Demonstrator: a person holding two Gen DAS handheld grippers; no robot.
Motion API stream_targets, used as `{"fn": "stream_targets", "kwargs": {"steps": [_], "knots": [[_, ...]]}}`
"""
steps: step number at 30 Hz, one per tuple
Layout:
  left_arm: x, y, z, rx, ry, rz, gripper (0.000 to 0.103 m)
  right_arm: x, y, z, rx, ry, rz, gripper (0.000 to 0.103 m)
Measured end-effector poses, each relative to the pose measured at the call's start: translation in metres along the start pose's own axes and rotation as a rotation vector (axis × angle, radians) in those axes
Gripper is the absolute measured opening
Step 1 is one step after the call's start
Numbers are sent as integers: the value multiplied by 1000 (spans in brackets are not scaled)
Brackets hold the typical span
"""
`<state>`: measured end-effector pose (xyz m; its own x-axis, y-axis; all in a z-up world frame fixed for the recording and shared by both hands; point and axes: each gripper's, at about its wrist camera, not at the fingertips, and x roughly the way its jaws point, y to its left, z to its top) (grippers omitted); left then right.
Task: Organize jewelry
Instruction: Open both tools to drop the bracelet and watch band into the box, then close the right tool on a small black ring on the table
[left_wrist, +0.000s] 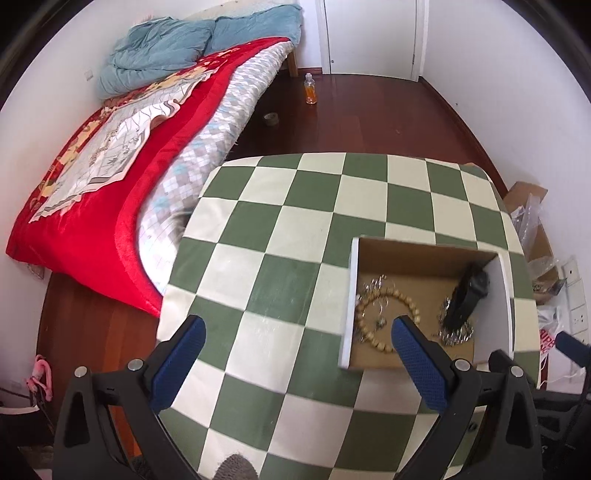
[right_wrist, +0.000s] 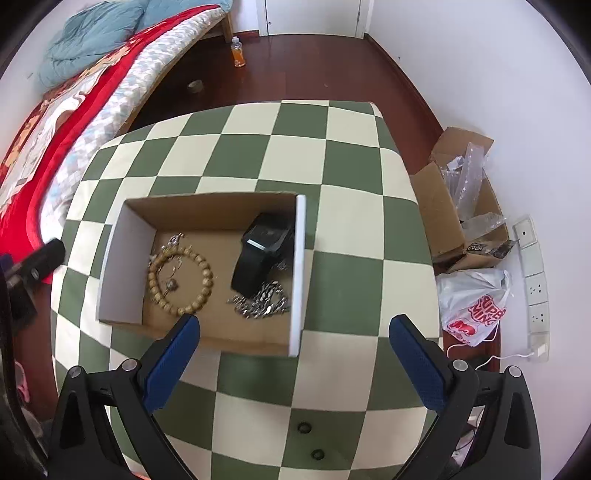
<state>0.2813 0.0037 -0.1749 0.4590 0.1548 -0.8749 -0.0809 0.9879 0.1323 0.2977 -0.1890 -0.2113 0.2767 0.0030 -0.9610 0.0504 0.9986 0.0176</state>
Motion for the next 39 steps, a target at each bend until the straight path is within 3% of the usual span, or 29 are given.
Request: {"fn": "stream_targets", "kwargs": {"steps": [7,17,26,31,36,38,39], "knots": [[-36,6,-21,24,-71,33,103,-30,9,-21,3,-67,-3,103],[-99,23,-45,-1,-163,7,103,-98,8,-55,20,-191,3,103],[-132,26,-72,-21,-212,22,103,-150,6,-86,29,-249,70,103],[-107,12,-92,-15,-133,13,103,-135,-11,-102,76,-195,81,103],[-66,-10,-110,24,-41,22,103,-86,-38,-121,131,-85,58,103],[-50,-19,-116,47,-11,36,103,-63,-49,-132,154,-40,45,97],[-41,-23,-120,59,5,43,103,-52,-52,-136,159,-16,47,88]]}}
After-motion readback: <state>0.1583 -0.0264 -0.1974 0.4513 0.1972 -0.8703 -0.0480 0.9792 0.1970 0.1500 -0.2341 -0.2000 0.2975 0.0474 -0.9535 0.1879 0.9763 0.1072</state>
